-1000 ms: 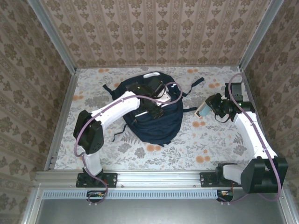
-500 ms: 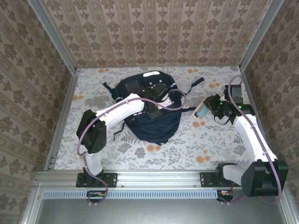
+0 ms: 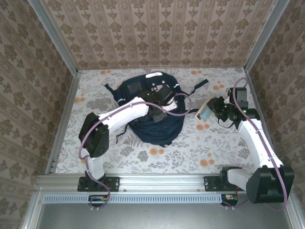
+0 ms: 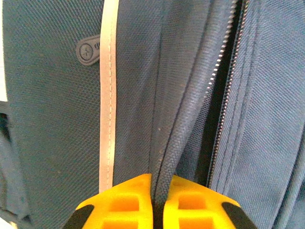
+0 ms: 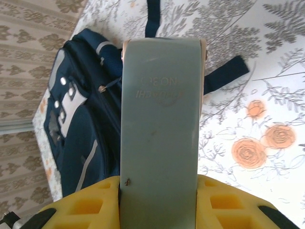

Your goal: Pack books, pencil case, and school supplies into a backpack

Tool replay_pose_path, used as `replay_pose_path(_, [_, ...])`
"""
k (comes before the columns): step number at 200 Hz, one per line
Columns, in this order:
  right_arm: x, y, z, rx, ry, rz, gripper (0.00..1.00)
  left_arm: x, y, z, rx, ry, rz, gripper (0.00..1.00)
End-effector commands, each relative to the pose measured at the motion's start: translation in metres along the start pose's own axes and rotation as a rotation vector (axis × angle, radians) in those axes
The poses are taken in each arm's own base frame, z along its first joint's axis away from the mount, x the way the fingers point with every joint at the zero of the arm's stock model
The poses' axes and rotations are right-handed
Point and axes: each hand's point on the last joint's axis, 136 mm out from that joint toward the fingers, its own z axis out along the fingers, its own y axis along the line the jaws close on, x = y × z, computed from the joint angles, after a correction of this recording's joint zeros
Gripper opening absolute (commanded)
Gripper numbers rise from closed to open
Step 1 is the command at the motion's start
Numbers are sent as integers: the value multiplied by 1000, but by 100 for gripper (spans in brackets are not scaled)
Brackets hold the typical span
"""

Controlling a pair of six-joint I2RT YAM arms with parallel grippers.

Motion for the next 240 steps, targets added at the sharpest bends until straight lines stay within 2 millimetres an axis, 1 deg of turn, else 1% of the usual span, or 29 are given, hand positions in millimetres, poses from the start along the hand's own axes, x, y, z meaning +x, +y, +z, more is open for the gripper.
replay_pose_path(1, [6,33,-10,-177,14,-23,29,-41,29,-57,-98,-238,-105,5])
replay_pose_path(18, [17,48,-11,-271,44,-28,29,-60,38,-83,-122,-348,-167,5])
replay_pose_path(32, [27,61,-13,-335,64,-38,29,-73,43,-98,-128,-408,-210,4])
replay_pose_path(46, [40,72,-12,-372,84,-43,29,-83,48,-109,-143,-448,-245,4])
replay_pose_path(65, [54,88,-7,-422,93,-42,29,-93,50,-116,-148,-474,-269,4])
replay_pose_path(95, [73,112,9,-472,112,-8,29,-108,48,-122,-108,-503,-302,5])
replay_pose_path(114, [82,121,22,-474,116,35,28,-114,46,-124,-92,-508,-323,4])
replay_pose_path(131, [84,121,33,-446,91,85,28,-118,46,-124,-79,-511,-342,4])
replay_pose_path(156, [81,112,47,-394,42,166,27,-124,45,-124,-60,-517,-363,4])
replay_pose_path(166, [81,112,49,-396,31,185,26,-125,47,-123,-62,-512,-372,4])
replay_pose_path(174, [82,108,49,-377,16,205,26,-126,49,-123,-71,-507,-382,4])
replay_pose_path(182, [82,105,47,-371,-11,213,26,-126,49,-121,-73,-498,-384,4])
replay_pose_path(191, [81,107,43,-380,-38,203,28,-126,49,-120,-70,-493,-382,4])
replay_pose_path(210, [82,121,40,-423,-26,154,30,-127,45,-121,-48,-498,-382,4])
replay_pose_path(240, [88,149,52,-514,37,110,28,-128,39,-130,4,-521,-387,4])
